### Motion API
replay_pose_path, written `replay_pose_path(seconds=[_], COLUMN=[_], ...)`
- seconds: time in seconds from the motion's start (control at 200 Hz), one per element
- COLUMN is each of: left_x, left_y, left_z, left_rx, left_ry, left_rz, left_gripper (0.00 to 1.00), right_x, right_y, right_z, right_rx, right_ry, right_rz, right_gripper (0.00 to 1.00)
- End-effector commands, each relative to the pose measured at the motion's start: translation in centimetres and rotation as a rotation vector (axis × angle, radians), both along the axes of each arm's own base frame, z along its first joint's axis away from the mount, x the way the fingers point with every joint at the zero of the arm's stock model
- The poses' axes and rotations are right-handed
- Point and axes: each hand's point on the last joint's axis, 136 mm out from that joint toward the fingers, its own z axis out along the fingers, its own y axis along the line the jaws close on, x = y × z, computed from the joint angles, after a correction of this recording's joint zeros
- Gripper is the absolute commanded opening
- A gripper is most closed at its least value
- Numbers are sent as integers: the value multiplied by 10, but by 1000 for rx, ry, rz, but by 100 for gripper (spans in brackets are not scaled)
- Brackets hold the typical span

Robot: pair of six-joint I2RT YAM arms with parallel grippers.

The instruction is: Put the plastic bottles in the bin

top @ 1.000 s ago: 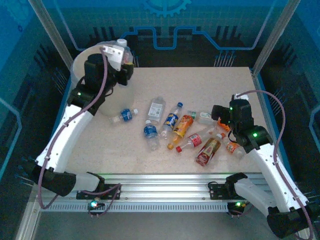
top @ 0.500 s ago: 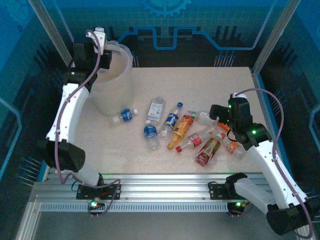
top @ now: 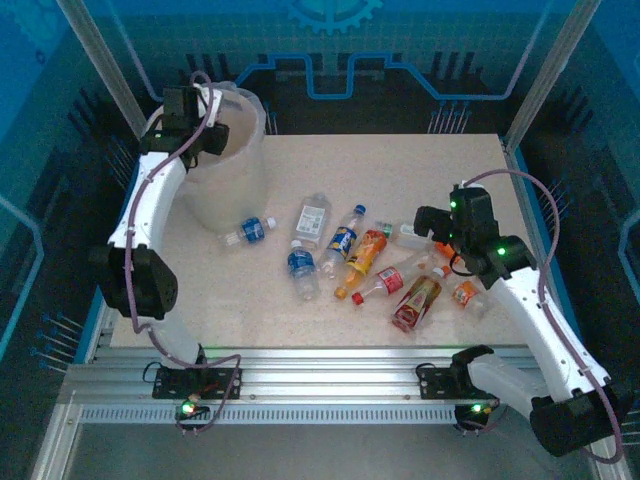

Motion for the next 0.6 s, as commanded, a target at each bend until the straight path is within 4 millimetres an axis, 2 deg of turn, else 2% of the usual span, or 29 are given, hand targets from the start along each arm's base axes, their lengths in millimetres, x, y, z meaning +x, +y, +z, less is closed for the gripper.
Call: replay_pose_path(seconds=[0.0,0.315,0.595], left_x=[4,21,21], left_y=[3,1,-1], left_z=[-7,-58,-99], left_rx=[3,19,12], left_ry=[37,176,299], left_rz=[-42,-99,-120], left_gripper=[40,41,41], right_x=[0,-2,0], right_y=[-2,-2,-1], right_z=[8,4,1], right_rx=[8,6,-1], right_ry=[2,23,38], right_rz=[-15,-10,-7], right_gripper=[100,100,100])
